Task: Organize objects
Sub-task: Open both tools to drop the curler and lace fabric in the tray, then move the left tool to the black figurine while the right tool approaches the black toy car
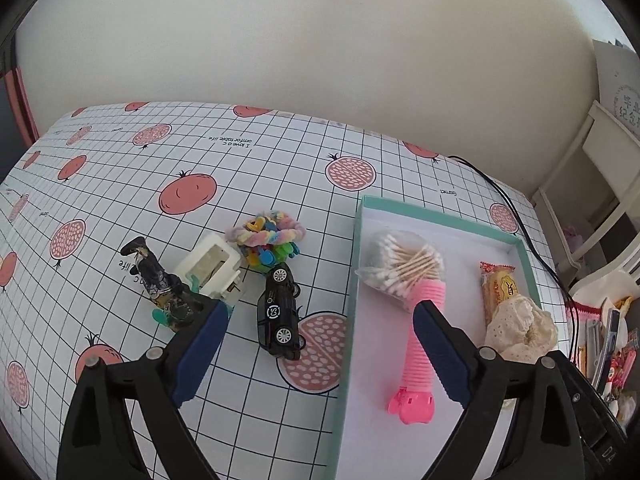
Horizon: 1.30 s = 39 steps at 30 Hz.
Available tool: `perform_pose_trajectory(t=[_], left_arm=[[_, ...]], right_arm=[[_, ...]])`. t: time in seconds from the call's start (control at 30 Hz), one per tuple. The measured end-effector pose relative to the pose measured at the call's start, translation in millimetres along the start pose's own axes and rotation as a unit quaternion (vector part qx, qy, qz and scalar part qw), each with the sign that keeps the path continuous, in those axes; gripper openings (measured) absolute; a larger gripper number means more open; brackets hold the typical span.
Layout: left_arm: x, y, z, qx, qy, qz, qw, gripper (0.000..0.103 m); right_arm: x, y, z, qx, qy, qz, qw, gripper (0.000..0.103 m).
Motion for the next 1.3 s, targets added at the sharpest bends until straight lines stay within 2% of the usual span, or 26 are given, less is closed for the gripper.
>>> perform_pose_trajectory(t=[0.33, 0.53, 0.73, 0.9, 1.13, 1.3], left_arm=[[-6, -1, 2, -0.001, -0.003, -0.006, 1.0000, 0.094], [-11, -6, 1, -0.011, 0.009, -0.010, 0.9999, 0.095], [-26, -23, -13, -0.003, 0.021, -0.016, 0.9996, 0.095], [-55, -42, -26, 0.010, 0.025, -0.039, 0.9989, 0.095], [-99, -62, -40, 0.025, 0.009, -0.061, 0.9978, 0.095], [-122, -68, -38, 0.009, 0.004, -0.087, 0.9962, 0.095]], right_arm=[[3, 2, 5, -0.009, 0.014, 0.004, 1.000, 0.103], [-3, -3, 3, -0.011, 0.032, -0.002, 0.999, 0.103], [-27, -23, -11, 0.012, 0.037, -0.016, 0.999, 0.103], [-62, -37, -13, 0.016, 0.016, -0.034, 0.999, 0.103], [-107, -47, 5, 0.004, -0.044, -0.027, 0.999, 0.103], [-143, -45, 17, -0.011, -0.075, -0.054, 0.996, 0.103]])
Point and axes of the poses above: each gripper's, at about its wrist camera, not at the fingertips, and z roughly the way its jaws point, x to its right, y to its underside, the point moved 4 cm from there along z, roughly the way its jaws point, and after that the axes turned 6 degrees about -z, right-handed, at the moved point
